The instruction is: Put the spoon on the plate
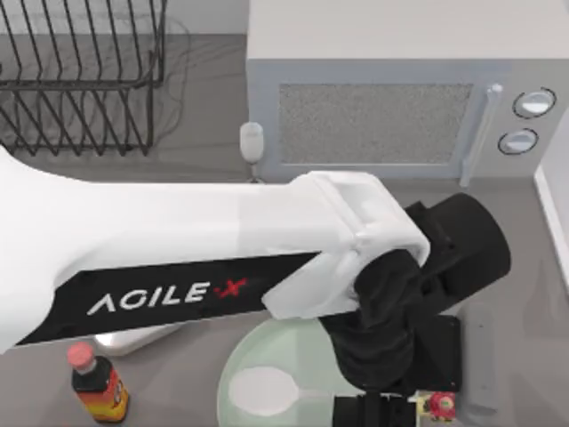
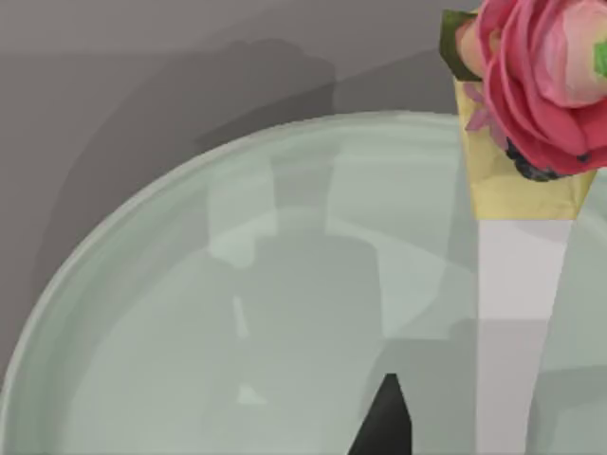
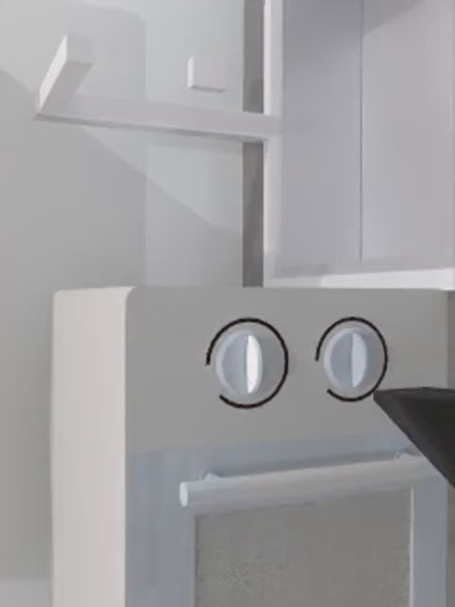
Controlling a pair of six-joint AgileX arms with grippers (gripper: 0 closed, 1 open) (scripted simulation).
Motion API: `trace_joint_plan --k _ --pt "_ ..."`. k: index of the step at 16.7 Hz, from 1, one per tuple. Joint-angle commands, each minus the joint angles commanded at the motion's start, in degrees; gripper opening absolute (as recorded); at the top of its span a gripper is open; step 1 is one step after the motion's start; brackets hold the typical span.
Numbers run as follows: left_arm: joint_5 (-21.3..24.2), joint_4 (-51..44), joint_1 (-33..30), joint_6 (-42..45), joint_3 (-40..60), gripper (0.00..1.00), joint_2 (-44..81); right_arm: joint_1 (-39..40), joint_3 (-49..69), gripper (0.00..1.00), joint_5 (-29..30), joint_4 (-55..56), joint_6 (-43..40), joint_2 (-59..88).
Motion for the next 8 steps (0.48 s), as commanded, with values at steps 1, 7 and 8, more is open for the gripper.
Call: trace_joint_plan --k 1,7,8 --pt "0.01 0.56 -0.05 0.04 -0.14 0.00 -0.10 0.00 0.00 1.00 0.00 0.00 0.00 0.00" --pt "-1.12 2.31 1.23 -0.96 -0.92 0.00 0.22 0.00 0.00 1.00 0.00 0.00 0.00 0.00" --pt "-1.44 2.36 1.60 -1.25 -1.08 0.00 0.40 0.00 0.00 1.00 0.00 0.00 0.00 0.00"
